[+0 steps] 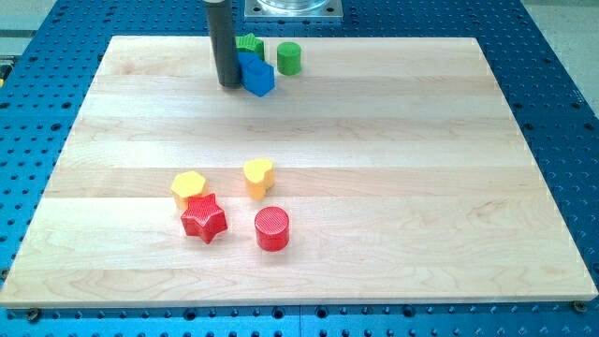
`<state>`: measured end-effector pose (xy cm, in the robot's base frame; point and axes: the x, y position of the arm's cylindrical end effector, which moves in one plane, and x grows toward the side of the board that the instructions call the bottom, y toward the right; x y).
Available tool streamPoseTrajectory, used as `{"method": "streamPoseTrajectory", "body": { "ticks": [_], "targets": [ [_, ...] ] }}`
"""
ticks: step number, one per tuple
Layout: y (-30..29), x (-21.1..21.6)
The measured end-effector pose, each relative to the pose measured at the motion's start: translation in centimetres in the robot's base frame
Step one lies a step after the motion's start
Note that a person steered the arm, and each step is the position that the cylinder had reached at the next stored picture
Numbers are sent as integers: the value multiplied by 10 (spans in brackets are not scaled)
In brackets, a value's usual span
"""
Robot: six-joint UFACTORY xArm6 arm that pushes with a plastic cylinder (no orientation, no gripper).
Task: Move the blue blocks to the bottom of the green circle
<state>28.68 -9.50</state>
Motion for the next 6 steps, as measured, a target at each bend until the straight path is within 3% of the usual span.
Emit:
{"method": "streamPoseTrajectory", "body": {
  "ticks": [1,2,3,4,5,6],
  "targets": [
    [-49,-46],
    [-18,-47],
    [4,-16],
    [37,48],
    [53,76],
    [27,37]
  ]
}}
